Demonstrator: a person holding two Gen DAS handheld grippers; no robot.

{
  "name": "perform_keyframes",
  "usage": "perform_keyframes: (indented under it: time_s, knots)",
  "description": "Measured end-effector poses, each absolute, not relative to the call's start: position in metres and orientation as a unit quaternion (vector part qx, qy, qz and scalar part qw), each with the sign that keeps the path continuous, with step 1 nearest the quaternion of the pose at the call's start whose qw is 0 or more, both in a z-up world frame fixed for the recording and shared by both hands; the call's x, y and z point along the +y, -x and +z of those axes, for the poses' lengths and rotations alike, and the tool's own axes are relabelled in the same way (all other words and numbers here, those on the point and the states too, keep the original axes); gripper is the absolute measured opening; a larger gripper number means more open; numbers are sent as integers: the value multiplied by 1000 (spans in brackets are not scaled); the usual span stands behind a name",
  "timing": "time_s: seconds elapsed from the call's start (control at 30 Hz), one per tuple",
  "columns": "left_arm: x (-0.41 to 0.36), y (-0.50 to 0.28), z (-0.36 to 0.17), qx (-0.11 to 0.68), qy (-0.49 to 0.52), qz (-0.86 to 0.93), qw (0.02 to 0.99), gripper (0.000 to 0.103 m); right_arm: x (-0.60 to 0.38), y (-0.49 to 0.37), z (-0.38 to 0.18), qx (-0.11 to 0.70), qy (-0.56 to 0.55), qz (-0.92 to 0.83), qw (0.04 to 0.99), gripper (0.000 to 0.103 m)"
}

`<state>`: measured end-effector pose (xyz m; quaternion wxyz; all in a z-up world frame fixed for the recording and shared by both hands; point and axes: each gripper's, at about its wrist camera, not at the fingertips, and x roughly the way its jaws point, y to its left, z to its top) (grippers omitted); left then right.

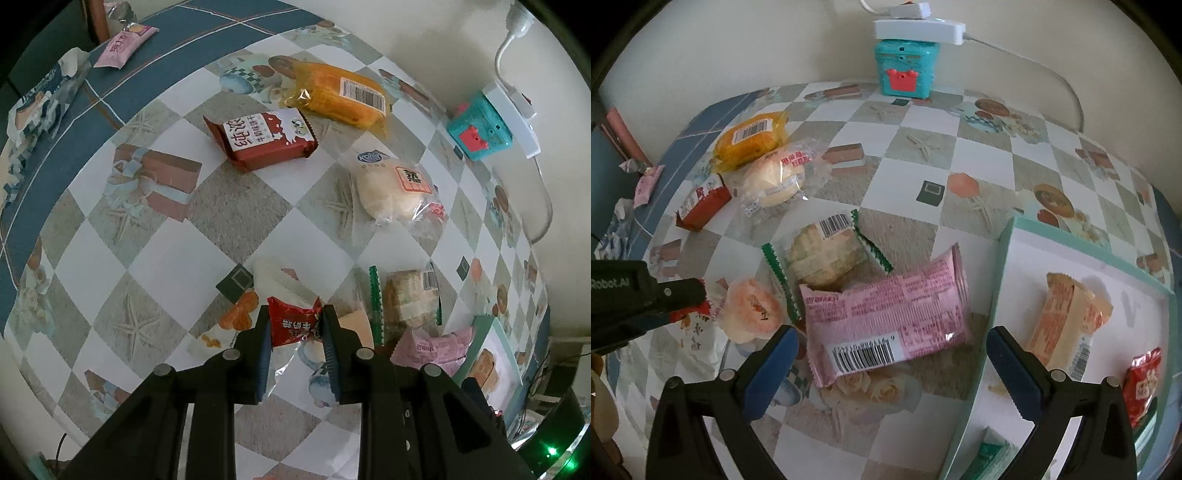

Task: Organize snacks
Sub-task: 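Hold the red candy in the left tool while the right tool grasps the pink wafer pack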

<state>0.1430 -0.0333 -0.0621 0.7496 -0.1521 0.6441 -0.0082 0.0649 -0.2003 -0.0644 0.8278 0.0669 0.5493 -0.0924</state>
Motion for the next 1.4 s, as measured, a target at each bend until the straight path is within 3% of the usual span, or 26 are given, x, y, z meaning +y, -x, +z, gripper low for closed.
perform_keyframes:
  time_s: [0.5, 0.73, 0.83, 0.87, 0.9, 1.27, 1.33, 1.4]
  knots:
    - [-18, -135, -61, 644, 159, -3, 748, 27, -189, -69, -80, 567, -49, -90, 817, 102]
    - [-21, -136, -61, 646, 156, -4, 747, 27, -189, -70, -83, 566, -44, -100, 817, 98]
    - [-22, -135, -61, 646, 154, -4, 748, 27, -188, -69, -82, 564, -42, -98, 819, 81]
    - [-22, -135, -60, 645, 154, -4, 748, 27, -189, -69, -80, 561, -51, -93, 821, 62]
    - [-23, -134, -59, 644, 152, -4, 749, 27, -190, -68, -78, 558, -53, -98, 823, 51]
    - [-22, -133, -55, 643, 154, -7, 750, 27, -209, -68, -71, 554, -102, -96, 821, 48]
    - [-20, -133, -53, 641, 156, -6, 752, 27, -217, -68, -62, 541, -123, -100, 826, 53]
    - [-18, -133, -52, 640, 159, -7, 752, 27, -224, -69, -58, 533, -152, -104, 825, 67]
